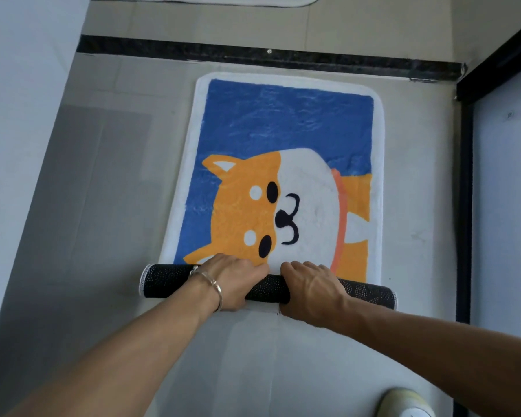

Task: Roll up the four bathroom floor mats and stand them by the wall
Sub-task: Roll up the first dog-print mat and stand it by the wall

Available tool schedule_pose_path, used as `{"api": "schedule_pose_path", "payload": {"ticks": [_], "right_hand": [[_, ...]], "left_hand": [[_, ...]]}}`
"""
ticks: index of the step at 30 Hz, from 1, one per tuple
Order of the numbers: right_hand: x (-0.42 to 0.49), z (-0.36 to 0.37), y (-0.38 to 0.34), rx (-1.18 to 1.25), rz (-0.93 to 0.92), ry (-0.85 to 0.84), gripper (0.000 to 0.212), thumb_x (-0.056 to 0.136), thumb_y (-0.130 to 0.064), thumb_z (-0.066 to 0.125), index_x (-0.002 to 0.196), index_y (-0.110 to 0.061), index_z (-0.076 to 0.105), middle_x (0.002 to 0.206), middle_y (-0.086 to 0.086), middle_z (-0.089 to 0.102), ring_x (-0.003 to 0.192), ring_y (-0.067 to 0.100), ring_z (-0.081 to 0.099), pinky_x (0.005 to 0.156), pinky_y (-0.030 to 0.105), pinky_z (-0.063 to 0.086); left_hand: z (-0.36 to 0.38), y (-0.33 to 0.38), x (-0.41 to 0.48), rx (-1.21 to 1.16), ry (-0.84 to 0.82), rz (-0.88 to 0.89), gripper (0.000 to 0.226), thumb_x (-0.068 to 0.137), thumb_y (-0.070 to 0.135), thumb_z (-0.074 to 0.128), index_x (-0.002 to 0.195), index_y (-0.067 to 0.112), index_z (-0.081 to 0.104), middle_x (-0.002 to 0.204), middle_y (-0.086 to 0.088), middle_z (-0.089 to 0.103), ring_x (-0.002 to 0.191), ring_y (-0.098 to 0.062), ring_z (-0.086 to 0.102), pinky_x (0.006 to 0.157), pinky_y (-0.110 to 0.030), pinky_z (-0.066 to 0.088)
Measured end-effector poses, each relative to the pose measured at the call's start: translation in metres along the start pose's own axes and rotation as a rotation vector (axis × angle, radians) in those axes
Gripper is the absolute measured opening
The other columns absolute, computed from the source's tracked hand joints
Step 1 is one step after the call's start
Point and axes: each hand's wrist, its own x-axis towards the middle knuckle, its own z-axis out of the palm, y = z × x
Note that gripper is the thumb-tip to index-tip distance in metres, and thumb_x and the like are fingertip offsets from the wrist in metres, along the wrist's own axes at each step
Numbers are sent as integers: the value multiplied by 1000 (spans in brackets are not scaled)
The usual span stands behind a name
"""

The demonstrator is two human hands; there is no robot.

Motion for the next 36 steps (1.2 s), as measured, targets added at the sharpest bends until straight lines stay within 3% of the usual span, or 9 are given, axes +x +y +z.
{"api": "schedule_pose_path", "payload": {"ticks": [4,7,10,17,22,26,29,33,36], "right_hand": [[-1,4,2,-27,-11,29,28,85,-27,57,100,-16,37,96,2,52,82,24,49,68,32,32],[8,-5,7,78,-13,-89,23,82,-20,57,98,-14,42,93,6,61,74,25,53,61,30,39],[14,-13,13,141,-14,-183,26,80,-19,59,103,-12,49,90,6,59,76,23,55,61,30,44],[5,4,5,-92,-10,51,33,85,-28,59,108,-16,38,98,2,48,86,23,51,70,32,34],[23,-19,17,126,-1,-165,32,78,-22,63,105,-15,46,95,5,62,76,22,56,60,29,41],[18,-13,16,-49,-19,3,39,81,-26,62,113,-15,42,109,4,55,97,24,54,72,32,41],[18,-6,13,-145,-7,79,42,84,-26,60,118,-15,37,114,4,49,102,24,50,79,35,40],[34,-24,20,16,7,-80,40,78,-22,65,111,-14,43,104,5,59,83,21,54,66,30,43],[38,-27,28,40,3,-45,42,75,-26,67,110,-14,45,102,4,58,88,23,59,67,31,45]], "left_hand": [[-6,-6,7,-37,-36,-22,35,83,25,60,114,22,43,102,-2,62,87,-26,61,63,-32,40],[2,1,-1,29,92,-23,49,81,22,61,124,21,37,113,0,51,96,-22,55,65,-32,38],[13,12,-4,116,215,-75,61,73,13,70,122,18,33,103,-4,50,85,-21,56,57,-32,37],[-12,-1,14,-59,8,-41,39,83,11,57,115,19,38,103,-4,58,90,-27,60,65,-34,40],[12,2,3,38,230,-74,69,70,13,71,123,23,30,101,-2,51,86,-22,57,66,-34,46],[-1,-1,13,-47,77,-94,48,82,8,60,121,18,35,108,-6,51,95,-26,57,75,-37,47],[-16,-14,24,-127,-10,-100,52,81,11,61,125,20,33,107,-5,51,92,-26,57,66,-35,44],[2,-8,16,-15,203,-89,76,78,13,63,138,25,19,116,-2,43,103,-22,51,80,-36,45],[7,-3,19,72,296,-125,74,73,15,72,130,23,26,107,-3,47,93,-22,54,71,-37,49]]}}
